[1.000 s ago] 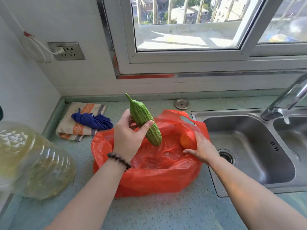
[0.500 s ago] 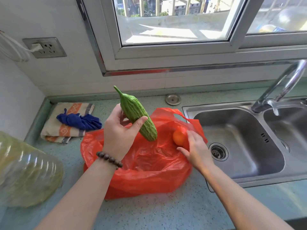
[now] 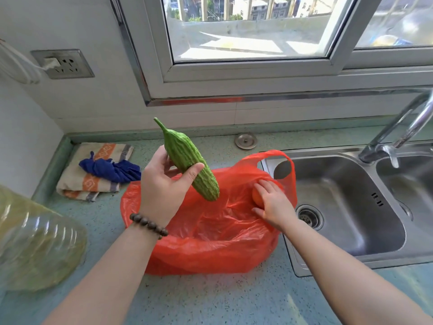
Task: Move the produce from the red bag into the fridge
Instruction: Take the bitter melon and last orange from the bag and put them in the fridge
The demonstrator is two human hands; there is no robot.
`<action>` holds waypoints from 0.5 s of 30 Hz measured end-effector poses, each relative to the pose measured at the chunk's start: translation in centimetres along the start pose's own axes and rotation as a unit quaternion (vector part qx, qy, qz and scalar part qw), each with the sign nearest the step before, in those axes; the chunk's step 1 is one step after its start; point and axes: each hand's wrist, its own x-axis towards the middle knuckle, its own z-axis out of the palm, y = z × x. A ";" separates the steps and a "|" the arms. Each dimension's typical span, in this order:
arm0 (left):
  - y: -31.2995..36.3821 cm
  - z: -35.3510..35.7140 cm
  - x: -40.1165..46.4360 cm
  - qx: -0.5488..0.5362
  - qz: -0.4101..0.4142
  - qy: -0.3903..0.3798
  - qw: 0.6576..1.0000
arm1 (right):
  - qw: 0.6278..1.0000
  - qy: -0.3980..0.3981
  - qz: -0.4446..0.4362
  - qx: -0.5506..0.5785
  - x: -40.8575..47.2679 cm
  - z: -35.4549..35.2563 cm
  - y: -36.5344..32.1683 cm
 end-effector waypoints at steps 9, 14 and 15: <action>0.6 0.6 -0.3 0.022 -0.013 0.000 1.000 | 0.988 0.000 0.074 0.137 -0.4 -0.7 0.9; 1.5 0.9 -0.2 0.025 -0.018 0.000 1.000 | 0.977 0.071 0.051 0.193 -1.1 -2.5 -0.9; 1.8 1.1 -0.2 0.026 -0.016 -0.002 1.000 | 0.974 0.083 0.047 0.204 -1.4 -3.0 -1.4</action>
